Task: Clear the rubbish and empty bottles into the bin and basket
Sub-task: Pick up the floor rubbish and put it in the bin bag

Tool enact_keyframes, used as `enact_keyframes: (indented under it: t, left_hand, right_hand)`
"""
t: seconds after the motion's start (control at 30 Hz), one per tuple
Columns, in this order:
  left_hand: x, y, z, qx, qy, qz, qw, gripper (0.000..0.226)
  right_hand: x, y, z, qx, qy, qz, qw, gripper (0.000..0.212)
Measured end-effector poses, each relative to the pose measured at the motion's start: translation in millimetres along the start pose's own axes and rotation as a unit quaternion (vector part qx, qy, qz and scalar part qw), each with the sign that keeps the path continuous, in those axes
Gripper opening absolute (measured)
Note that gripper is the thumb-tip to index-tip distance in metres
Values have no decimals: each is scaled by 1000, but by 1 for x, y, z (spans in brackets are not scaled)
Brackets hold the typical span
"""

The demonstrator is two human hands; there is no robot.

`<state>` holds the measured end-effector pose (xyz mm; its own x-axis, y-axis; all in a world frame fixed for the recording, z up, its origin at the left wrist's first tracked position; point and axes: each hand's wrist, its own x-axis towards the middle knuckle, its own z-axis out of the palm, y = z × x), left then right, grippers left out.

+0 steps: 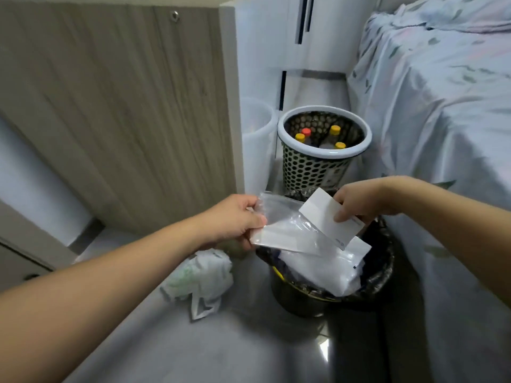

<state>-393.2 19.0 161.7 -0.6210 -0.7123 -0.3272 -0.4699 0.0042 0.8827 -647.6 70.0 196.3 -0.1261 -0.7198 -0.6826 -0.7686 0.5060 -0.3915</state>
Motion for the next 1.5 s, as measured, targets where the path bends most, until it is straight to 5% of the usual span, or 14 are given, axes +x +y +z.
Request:
enact_keyframes:
  t: [0.17, 0.33, 0.47, 0.63, 0.77, 1.0, 1.17, 1.33, 1.5]
  left_hand:
    - [34, 31, 51, 283, -40, 41, 957, 5]
    - [60, 20, 91, 531, -3, 68, 844, 6]
    - [66, 12, 96, 538, -11, 42, 842, 5]
    - [41, 11, 48, 485, 72, 132, 861, 19]
    - [7, -18, -5, 459, 129, 170, 862, 16]
    - [-39, -128, -97, 492, 148, 1, 858, 13]
    - [-81, -211, -134, 484, 107, -131, 858, 18]
    - [-102, -259, -143, 465, 67, -178, 865, 29]
    - [-99, -292, -132, 425, 60, -184, 884, 31]
  right_hand:
    - [6, 31, 1, -40, 13, 3, 999, 7]
    - [16, 20, 29, -257, 23, 2, 966, 20]
    - [13, 6, 42, -339, 18, 3, 941, 37]
    - [-7, -20, 28, -373, 139, -54, 916, 7]
    - [-14, -63, 39, -333, 149, -140, 920, 24]
    - [34, -149, 140, -305, 63, -275, 910, 38]
    - [99, -180, 223, -298, 10, -234, 925, 63]
    - [161, -176, 287, -303, 38, -132, 943, 92]
    - [191, -174, 317, -373, 71, -99, 920, 78]
